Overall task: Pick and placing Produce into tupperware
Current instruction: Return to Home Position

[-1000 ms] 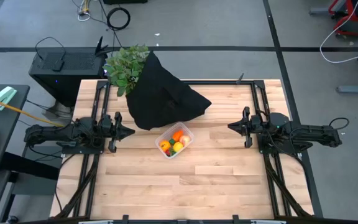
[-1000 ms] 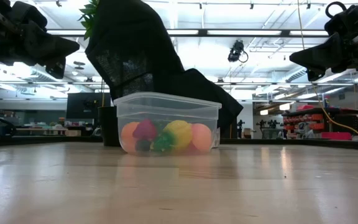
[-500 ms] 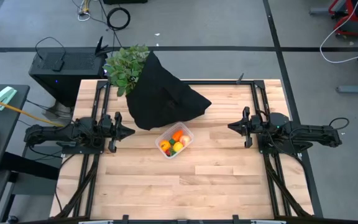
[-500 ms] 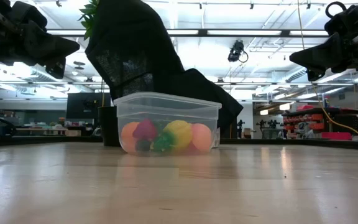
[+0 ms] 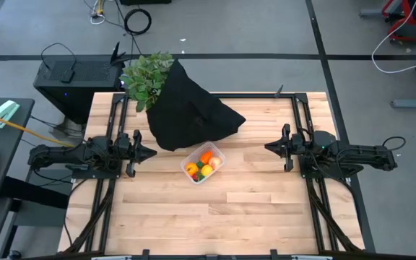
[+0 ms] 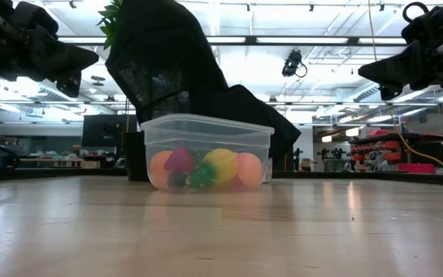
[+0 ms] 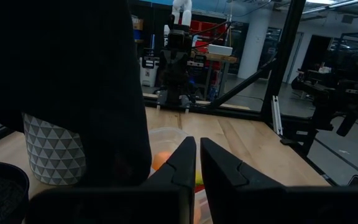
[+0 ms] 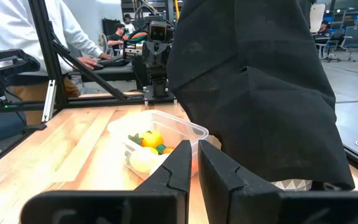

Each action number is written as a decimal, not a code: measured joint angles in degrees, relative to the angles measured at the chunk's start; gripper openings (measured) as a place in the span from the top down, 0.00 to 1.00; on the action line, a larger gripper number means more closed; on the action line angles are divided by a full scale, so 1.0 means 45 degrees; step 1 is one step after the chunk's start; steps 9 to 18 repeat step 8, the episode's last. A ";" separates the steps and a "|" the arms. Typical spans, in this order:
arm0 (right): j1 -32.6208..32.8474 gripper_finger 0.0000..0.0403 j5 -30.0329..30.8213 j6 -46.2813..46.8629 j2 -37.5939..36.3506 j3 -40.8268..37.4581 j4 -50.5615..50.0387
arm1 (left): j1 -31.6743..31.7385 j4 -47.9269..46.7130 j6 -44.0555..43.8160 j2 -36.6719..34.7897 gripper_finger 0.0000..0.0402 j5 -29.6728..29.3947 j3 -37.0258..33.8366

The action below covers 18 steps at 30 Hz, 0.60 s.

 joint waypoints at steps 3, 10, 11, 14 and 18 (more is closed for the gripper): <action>-0.0003 0.92 0.0002 0.0000 0.0003 0.0000 -0.0005 | 0.0003 0.0000 0.0000 0.0000 0.92 0.0000 0.0000; 0.0000 0.92 -0.0002 0.0000 -0.0002 0.0000 -0.0005 | 0.0005 0.0000 0.0000 0.0000 0.94 0.0000 0.0000; 0.0000 0.92 -0.0002 0.0000 -0.0002 0.0000 -0.0005 | 0.0005 0.0000 0.0000 0.0000 0.94 0.0000 0.0000; 0.0000 0.92 -0.0002 0.0000 -0.0002 0.0000 -0.0005 | 0.0005 0.0000 0.0000 0.0000 0.94 0.0000 0.0000; 0.0000 0.92 -0.0002 0.0000 -0.0002 0.0000 -0.0005 | 0.0005 0.0000 0.0000 0.0000 0.94 0.0000 0.0000</action>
